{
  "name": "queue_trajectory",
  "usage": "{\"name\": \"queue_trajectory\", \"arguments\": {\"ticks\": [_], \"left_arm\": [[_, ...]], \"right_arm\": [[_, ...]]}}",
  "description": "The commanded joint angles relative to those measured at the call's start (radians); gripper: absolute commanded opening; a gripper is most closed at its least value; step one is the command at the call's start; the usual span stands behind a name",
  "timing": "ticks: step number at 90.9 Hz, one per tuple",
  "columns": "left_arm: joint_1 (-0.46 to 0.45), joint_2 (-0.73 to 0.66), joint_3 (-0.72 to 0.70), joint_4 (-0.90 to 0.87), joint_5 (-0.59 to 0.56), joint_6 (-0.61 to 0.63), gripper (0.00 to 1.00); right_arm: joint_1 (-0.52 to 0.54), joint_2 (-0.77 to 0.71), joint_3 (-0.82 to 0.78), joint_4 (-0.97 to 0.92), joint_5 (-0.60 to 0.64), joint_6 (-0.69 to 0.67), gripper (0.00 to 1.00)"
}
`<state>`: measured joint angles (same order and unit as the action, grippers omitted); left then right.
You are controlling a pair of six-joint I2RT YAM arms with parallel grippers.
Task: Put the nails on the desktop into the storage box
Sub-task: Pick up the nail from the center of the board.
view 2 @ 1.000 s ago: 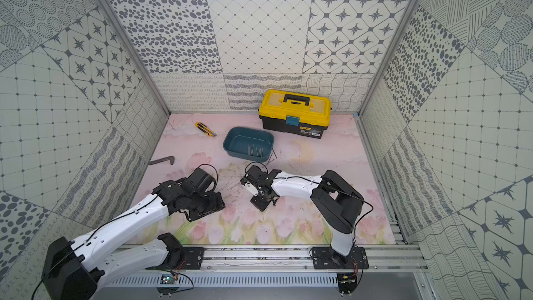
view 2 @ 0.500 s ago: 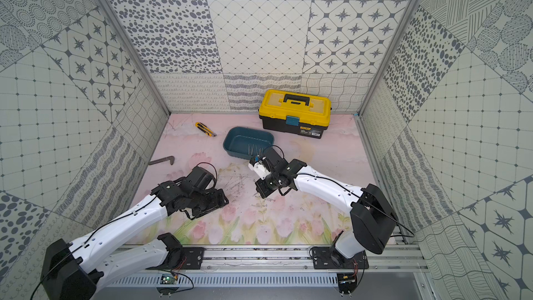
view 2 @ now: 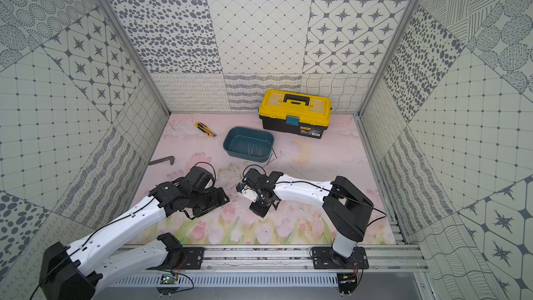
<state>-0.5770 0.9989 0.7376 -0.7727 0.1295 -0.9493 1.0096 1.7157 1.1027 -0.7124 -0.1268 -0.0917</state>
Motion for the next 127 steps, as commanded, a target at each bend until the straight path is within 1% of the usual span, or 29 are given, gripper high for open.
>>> {"name": "queue_trajectory", "arguments": {"ticks": [1, 11, 31, 65, 80, 93, 109, 127], "left_arm": [[0.015, -0.014, -0.005, -0.024, 0.022, 0.001, 0.81], [0.028, -0.029, -0.005, -0.041, 0.030, 0.010, 0.81], [0.060, -0.042, -0.006, -0.060, 0.049, 0.030, 0.81], [0.068, -0.055, -0.018, -0.073, 0.061, 0.043, 0.81], [0.071, -0.071, -0.024, -0.084, 0.061, 0.043, 0.81], [0.072, -0.075, -0.027, -0.079, 0.063, 0.038, 0.81], [0.072, -0.075, -0.024, -0.076, 0.065, 0.034, 0.81], [0.072, -0.074, -0.027, -0.071, 0.066, 0.031, 0.81]], "right_arm": [[-0.001, 0.018, 0.043, -0.002, 0.083, -0.093, 0.27], [0.004, 0.043, 0.053, -0.002, 0.117, -0.111, 0.27], [0.005, 0.079, 0.054, -0.002, 0.098, -0.130, 0.27], [0.005, 0.162, 0.045, 0.017, 0.140, -0.151, 0.28], [0.002, 0.153, 0.022, 0.021, 0.149, -0.158, 0.27], [0.002, 0.154, 0.006, 0.004, 0.158, -0.163, 0.22], [0.001, 0.118, -0.057, -0.019, 0.199, -0.165, 0.25], [0.006, 0.105, -0.067, -0.041, 0.233, -0.163, 0.26]]}}
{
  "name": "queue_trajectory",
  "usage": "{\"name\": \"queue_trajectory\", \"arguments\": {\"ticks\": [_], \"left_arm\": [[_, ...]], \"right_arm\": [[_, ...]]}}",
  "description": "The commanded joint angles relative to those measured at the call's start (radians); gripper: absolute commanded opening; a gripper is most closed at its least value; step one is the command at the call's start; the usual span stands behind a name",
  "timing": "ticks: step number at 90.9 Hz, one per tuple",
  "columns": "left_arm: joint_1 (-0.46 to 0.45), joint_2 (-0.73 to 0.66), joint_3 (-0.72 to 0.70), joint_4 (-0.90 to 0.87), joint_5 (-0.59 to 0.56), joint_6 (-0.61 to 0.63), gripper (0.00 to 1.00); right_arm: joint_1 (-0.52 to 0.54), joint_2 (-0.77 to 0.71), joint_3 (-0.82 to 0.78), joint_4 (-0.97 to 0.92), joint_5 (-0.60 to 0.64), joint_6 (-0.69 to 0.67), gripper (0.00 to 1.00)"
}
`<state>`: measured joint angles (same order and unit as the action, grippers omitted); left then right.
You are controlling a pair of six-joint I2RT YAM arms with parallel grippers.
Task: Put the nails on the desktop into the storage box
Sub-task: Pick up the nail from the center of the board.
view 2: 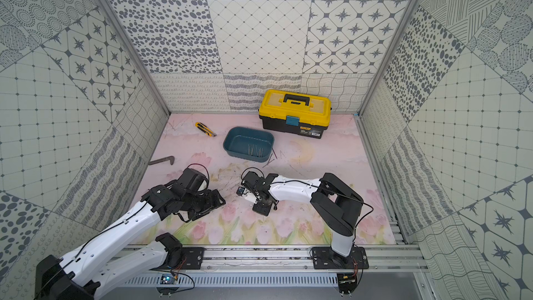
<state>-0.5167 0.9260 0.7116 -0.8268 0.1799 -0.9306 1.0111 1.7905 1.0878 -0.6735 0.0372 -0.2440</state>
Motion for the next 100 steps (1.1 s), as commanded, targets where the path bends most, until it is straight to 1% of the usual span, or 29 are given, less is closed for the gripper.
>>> {"name": "queue_trajectory", "arguments": {"ticks": [1, 12, 19, 23, 33, 42, 51, 58, 65, 76, 86, 100], "left_arm": [[0.012, -0.001, -0.001, -0.017, 0.016, 0.012, 0.81], [0.012, -0.002, -0.001, -0.018, 0.016, 0.013, 0.81], [0.012, -0.003, -0.001, -0.020, 0.014, 0.014, 0.81], [0.011, -0.006, -0.003, -0.021, 0.013, 0.013, 0.81], [0.012, -0.015, -0.010, -0.024, 0.013, 0.013, 0.81], [0.012, -0.018, -0.014, -0.025, 0.012, 0.012, 0.81], [0.012, -0.018, -0.015, -0.022, 0.009, 0.012, 0.82], [0.012, -0.019, -0.015, -0.003, 0.015, 0.014, 0.82], [0.012, -0.025, -0.017, 0.026, 0.022, 0.012, 0.82], [0.012, -0.049, -0.032, 0.107, 0.048, -0.006, 0.83], [0.012, -0.075, -0.050, 0.203, 0.073, -0.035, 0.87], [0.012, -0.106, -0.076, 0.383, 0.128, -0.083, 0.90]], "right_arm": [[0.004, 0.029, -0.051, -0.080, 0.069, -0.011, 0.26], [0.006, 0.040, -0.052, -0.081, 0.051, -0.005, 0.26], [0.014, 0.057, -0.056, -0.080, 0.037, -0.006, 0.24], [0.021, 0.067, -0.058, -0.081, 0.034, -0.005, 0.19], [0.037, 0.082, -0.055, -0.085, 0.028, -0.012, 0.00], [0.047, 0.083, -0.047, -0.095, 0.033, -0.013, 0.00], [0.047, 0.051, -0.044, -0.099, 0.030, 0.001, 0.00], [0.038, -0.008, -0.044, -0.097, -0.012, 0.017, 0.00], [0.014, -0.081, -0.039, -0.090, -0.079, 0.056, 0.00], [-0.034, -0.187, -0.040, -0.068, -0.171, 0.108, 0.00], [-0.074, -0.262, -0.040, -0.055, -0.236, 0.145, 0.00], [-0.151, -0.346, -0.051, -0.031, -0.319, 0.191, 0.00]]}}
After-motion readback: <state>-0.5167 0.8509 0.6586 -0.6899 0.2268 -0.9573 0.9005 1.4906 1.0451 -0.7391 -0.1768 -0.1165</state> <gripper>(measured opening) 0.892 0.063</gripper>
